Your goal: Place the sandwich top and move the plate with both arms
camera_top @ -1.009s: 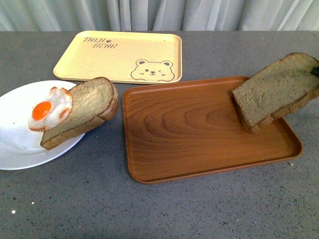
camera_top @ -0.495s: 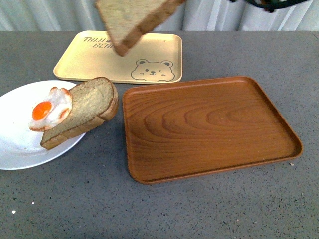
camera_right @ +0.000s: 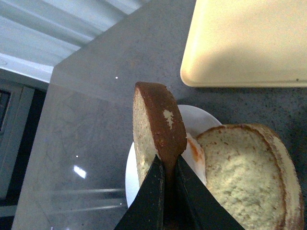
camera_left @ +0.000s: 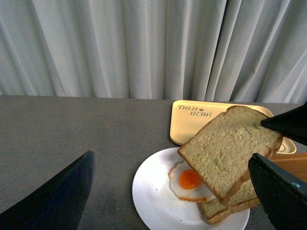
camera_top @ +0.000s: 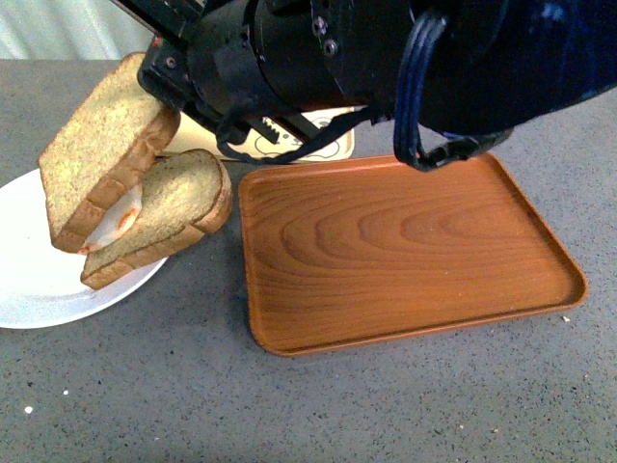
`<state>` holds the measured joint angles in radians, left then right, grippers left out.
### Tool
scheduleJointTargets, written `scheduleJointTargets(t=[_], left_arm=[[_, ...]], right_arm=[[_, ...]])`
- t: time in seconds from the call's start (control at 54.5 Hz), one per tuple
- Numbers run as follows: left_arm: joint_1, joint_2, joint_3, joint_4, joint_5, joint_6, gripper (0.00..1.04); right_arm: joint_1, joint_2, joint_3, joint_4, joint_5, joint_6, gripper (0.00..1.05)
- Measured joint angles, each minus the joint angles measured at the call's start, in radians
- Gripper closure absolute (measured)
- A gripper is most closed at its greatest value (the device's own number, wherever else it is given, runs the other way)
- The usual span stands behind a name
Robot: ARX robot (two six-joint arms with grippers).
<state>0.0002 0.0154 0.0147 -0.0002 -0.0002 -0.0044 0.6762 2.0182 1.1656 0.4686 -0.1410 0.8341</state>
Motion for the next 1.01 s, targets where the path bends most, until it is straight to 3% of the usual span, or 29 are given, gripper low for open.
scheduleJointTargets(t=[0.147, 0.477, 0.715, 1.009], left_arm=[[0.0, 0.0, 0.0, 0.0, 0.0, 0.0, 0.09], [0.0, 0.0, 0.0, 0.0, 0.0, 0.0, 0.09], [0.0, 0.0, 0.0, 0.0, 0.0, 0.0, 0.09], [0.0, 0.0, 0.0, 0.0, 0.0, 0.0, 0.09]], right_arm=[[0.0, 0.007, -0.034, -0.028, 0.014, -0.024, 1.0], [-0.013, 0.001, -0.089, -0.036, 0.019, -0.041, 0.47], [-0.077, -0.113, -0.169, -0.025, 0.064, -0.047, 0.09], [-0.217, -0.421, -0.311, -0.095, 0.147, -0.199, 0.09]])
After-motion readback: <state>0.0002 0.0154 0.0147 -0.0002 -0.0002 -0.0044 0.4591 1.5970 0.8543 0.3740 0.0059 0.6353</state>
